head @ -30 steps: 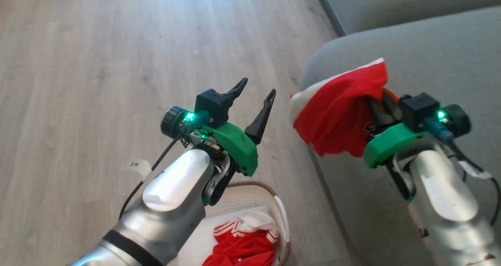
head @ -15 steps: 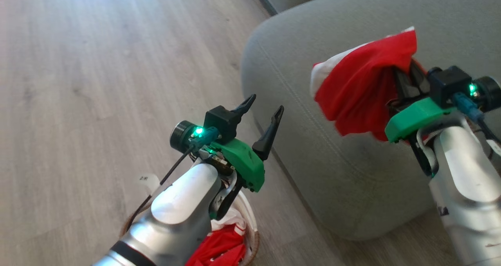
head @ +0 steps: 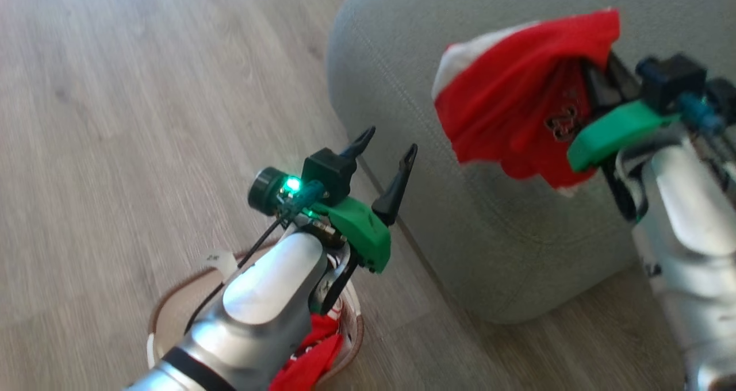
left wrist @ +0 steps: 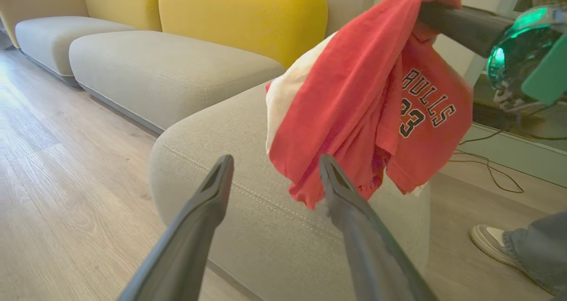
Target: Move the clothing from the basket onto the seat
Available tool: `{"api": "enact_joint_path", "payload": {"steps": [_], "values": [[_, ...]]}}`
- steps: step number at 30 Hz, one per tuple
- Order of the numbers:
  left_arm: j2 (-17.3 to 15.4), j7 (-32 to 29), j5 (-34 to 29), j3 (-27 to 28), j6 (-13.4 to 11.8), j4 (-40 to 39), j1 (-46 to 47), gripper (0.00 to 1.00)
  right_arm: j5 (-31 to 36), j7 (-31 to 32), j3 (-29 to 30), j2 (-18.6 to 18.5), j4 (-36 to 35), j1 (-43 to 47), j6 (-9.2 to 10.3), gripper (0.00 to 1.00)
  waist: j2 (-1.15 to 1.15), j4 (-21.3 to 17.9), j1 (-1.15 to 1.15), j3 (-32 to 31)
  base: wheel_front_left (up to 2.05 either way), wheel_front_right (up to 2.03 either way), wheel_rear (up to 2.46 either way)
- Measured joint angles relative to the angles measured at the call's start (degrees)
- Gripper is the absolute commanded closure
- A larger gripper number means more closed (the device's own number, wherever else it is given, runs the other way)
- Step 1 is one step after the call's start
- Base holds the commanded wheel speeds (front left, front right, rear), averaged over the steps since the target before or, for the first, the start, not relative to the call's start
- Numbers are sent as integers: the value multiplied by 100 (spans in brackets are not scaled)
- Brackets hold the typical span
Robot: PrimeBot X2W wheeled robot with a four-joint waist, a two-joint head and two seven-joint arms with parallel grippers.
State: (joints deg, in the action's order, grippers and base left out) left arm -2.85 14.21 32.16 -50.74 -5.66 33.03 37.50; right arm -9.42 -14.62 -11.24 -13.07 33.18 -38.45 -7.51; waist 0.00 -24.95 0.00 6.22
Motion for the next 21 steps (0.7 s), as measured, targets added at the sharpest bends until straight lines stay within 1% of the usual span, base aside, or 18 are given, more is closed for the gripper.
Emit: {"api": "enact_joint_path", "payload": {"steps": [3,7,12,14,16,20,21], "values": [[-55,0,-174,-1,-75,-64,166,0,-92,0,108,-10,252,-508,0,100,0,114,0,223,0,0,0],[-121,7,-297,9,-143,-227,408,0,-293,53,182,-121,620,-1442,0,100,0,313,1,578,0,0,0],[-312,-53,-487,-19,-246,-486,604,0,-331,110,278,-517,1089,-2666,0,100,0,608,1,1109,0,0,0],[-410,-115,-549,-29,-269,-619,669,0,-370,199,493,-643,1349,-3098,0,100,0,726,1,1332,0,0,0],[-513,-162,-604,-18,-374,-812,730,0,-425,254,749,-757,1621,-3494,0,100,0,841,1,1566,0,0,0],[-737,-310,-710,10,-548,-1257,875,0,-172,253,1010,-1042,2020,-4177,0,100,0,1044,2,2041,0,0,0],[-783,-348,-749,9,-553,-1361,918,0,-86,250,1106,-1087,2113,-4324,0,100,0,1091,2,2158,0,0,0]]}}
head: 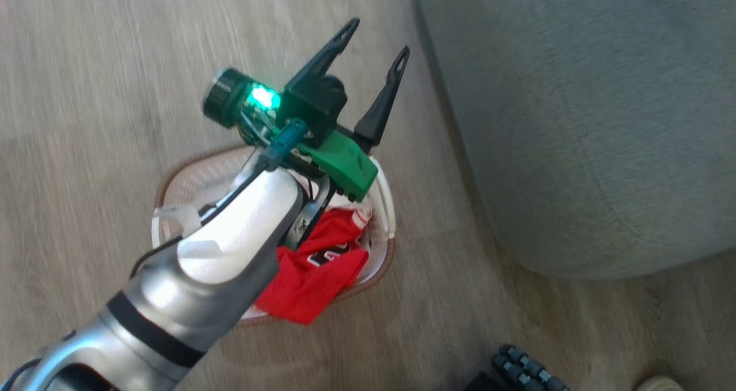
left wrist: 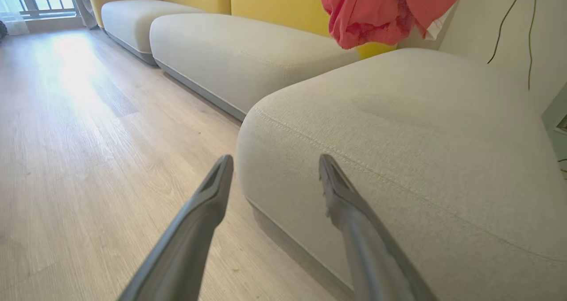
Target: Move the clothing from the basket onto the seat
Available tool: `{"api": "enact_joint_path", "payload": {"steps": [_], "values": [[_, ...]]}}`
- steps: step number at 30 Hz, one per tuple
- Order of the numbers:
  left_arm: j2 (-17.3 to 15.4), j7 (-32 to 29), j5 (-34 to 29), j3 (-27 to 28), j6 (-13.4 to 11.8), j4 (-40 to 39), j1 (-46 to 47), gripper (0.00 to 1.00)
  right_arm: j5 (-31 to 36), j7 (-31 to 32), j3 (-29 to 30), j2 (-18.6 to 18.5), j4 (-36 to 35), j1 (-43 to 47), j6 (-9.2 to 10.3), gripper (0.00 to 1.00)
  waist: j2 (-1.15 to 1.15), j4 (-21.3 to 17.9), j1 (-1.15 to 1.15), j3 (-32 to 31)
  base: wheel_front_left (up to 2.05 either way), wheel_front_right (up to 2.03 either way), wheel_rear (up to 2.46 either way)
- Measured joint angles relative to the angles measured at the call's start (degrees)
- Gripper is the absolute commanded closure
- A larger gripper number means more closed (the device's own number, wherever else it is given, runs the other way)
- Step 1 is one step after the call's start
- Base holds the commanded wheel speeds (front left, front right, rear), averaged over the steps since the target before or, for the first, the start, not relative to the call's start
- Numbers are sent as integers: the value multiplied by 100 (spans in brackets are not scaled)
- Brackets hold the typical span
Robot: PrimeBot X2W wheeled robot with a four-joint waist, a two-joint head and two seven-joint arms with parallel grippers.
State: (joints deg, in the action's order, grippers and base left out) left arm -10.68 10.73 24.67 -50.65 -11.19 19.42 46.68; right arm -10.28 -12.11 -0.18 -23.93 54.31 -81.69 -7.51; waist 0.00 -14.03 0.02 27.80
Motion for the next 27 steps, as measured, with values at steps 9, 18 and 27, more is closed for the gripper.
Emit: {"api": "enact_joint_path", "payload": {"steps": [9,18,27], "values": [[-158,-291,-252,-69,-153,-635,267,0,750,-187,1067,-200,927,-332,0,100,0,415,0,852,0,0,0],[-212,-374,-332,-172,-244,-808,320,0,1422,-244,2051,288,1079,328,0,100,0,683,-1,1260,0,0,0],[-290,-417,-331,-221,-243,-808,328,0,1661,-250,2269,733,882,803,0,0,0,641,-2,1266,0,0,0]]}}
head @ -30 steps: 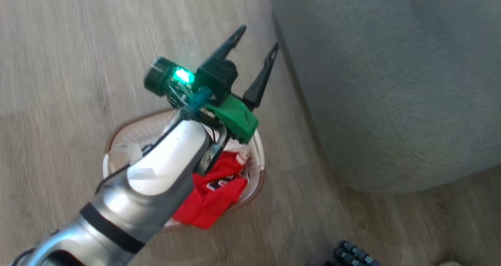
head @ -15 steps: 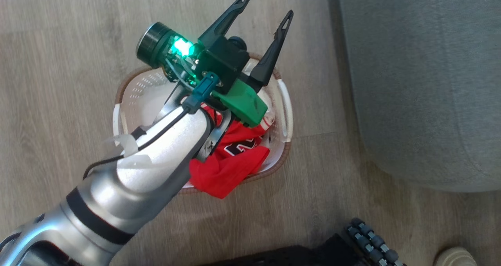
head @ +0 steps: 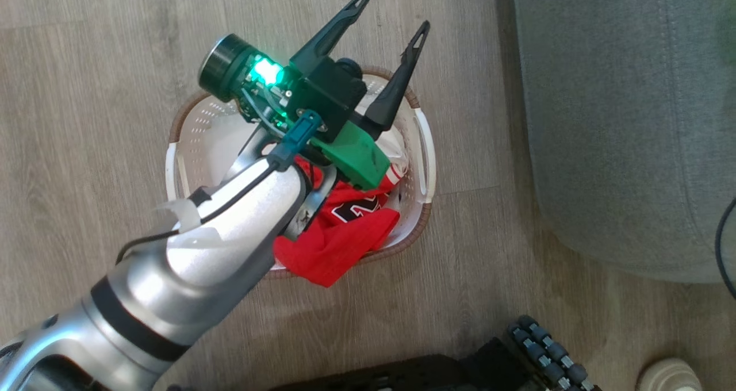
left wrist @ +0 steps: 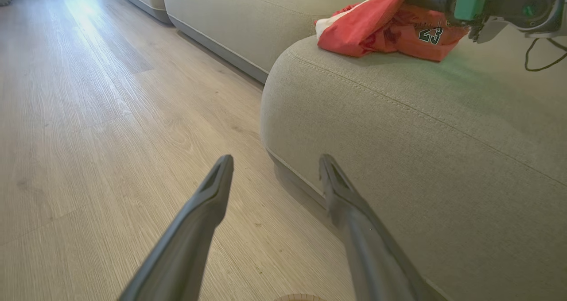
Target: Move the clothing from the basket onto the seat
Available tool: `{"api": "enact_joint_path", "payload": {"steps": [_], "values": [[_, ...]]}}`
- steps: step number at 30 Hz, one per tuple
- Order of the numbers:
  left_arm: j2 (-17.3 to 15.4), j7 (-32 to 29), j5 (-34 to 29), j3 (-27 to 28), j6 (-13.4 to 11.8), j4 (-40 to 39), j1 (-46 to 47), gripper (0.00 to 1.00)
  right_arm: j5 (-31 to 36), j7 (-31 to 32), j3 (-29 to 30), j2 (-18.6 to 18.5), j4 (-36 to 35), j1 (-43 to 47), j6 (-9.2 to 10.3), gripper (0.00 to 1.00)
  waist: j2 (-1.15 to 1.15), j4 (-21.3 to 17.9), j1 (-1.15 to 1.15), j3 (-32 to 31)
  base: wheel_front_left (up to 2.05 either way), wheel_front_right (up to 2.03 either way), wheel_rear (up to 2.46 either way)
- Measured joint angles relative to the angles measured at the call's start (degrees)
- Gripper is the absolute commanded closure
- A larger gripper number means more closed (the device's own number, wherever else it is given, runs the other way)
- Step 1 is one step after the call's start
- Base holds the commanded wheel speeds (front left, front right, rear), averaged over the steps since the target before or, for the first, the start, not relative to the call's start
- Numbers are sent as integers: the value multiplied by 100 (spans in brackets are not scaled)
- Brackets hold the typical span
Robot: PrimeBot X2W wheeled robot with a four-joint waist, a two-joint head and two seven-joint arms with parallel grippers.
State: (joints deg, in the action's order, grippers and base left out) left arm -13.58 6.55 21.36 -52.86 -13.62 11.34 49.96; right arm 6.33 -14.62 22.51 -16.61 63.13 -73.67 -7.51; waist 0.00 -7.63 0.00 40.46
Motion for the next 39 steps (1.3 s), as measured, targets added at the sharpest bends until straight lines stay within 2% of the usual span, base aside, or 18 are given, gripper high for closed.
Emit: {"api": "enact_joint_path", "payload": {"steps": [5,8,17,26,34,39], "values": [[-36,11,46,8,0,29,0,0,-143,0,-70,12,-303,197,0,0,0,-33,0,-152,0,0,0],[-58,59,123,25,-1,79,-14,0,-176,-1,-335,5,-587,575,0,0,0,-59,0,-290,0,0,0],[-191,368,457,250,-11,254,-455,0,-811,-1,-1282,-2,-1467,1636,0,0,0,-169,0,-903,0,0,0],[-218,726,933,804,-214,348,-1159,0,-1227,-1,-2149,21,-2041,2224,0,0,0,-132,0,-1813,0,0,0],[-219,773,1065,1407,-361,305,-2192,0,-1340,-1,-2357,485,-2576,3076,0,0,0,77,-1,-2620,0,0,0],[-242,776,904,1880,-459,126,-2853,0,-1254,-1,-2414,867,-2980,3743,0,0,0,247,-1,-3046,0,0,0]]}}
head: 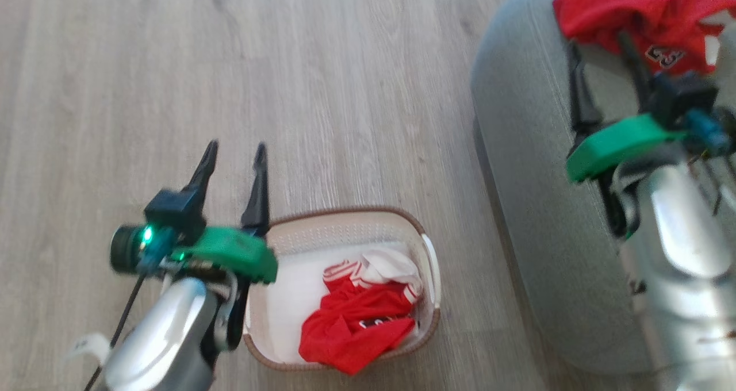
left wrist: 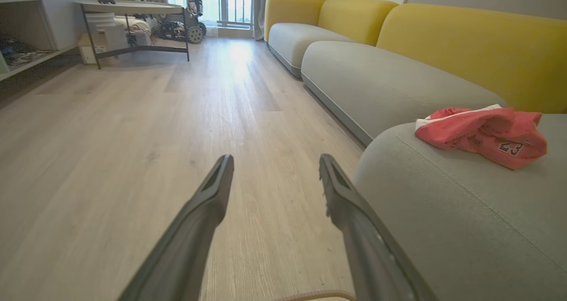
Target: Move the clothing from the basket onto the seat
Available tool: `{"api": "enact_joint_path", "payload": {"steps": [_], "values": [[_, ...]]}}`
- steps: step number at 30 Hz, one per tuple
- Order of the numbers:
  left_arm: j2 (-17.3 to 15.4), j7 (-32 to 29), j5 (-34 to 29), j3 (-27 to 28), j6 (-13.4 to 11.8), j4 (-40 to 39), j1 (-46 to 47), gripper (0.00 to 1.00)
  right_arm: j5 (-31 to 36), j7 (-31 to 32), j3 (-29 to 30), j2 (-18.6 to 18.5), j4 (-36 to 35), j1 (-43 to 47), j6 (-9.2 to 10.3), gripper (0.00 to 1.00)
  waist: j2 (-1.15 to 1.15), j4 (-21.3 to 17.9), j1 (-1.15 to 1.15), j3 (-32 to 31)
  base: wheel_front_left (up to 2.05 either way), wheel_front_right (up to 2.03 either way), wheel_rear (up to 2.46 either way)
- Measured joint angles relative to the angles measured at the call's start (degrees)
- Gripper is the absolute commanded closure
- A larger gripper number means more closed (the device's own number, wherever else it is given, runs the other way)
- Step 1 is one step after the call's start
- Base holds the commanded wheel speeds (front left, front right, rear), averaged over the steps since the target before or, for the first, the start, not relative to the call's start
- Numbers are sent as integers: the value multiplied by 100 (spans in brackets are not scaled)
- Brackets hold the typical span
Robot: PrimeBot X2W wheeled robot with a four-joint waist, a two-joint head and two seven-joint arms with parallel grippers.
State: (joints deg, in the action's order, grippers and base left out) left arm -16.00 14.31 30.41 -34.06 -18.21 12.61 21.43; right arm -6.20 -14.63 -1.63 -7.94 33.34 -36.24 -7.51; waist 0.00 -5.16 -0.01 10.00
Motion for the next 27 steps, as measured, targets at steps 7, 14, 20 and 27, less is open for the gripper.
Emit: {"api": "enact_joint_path", "payload": {"steps": [7,14,20,27], "values": [[-29,14,-222,560,-54,-189,-1116,0,170,0,355,380,-639,1111,0,0,0,280,0,-599,0,0,0],[-16,14,-381,783,-45,-325,-1791,0,49,1,426,436,-1033,1979,0,0,0,509,0,-953,0,0,0],[36,14,-510,1090,-44,-530,-2304,0,-168,1,158,448,-1288,2435,0,0,0,642,0,-1119,0,0,0],[93,14,-660,1345,-37,-669,-2791,0,-244,1,82,461,-1479,3013,0,0,0,706,0,-1234,0,0,0]]}}
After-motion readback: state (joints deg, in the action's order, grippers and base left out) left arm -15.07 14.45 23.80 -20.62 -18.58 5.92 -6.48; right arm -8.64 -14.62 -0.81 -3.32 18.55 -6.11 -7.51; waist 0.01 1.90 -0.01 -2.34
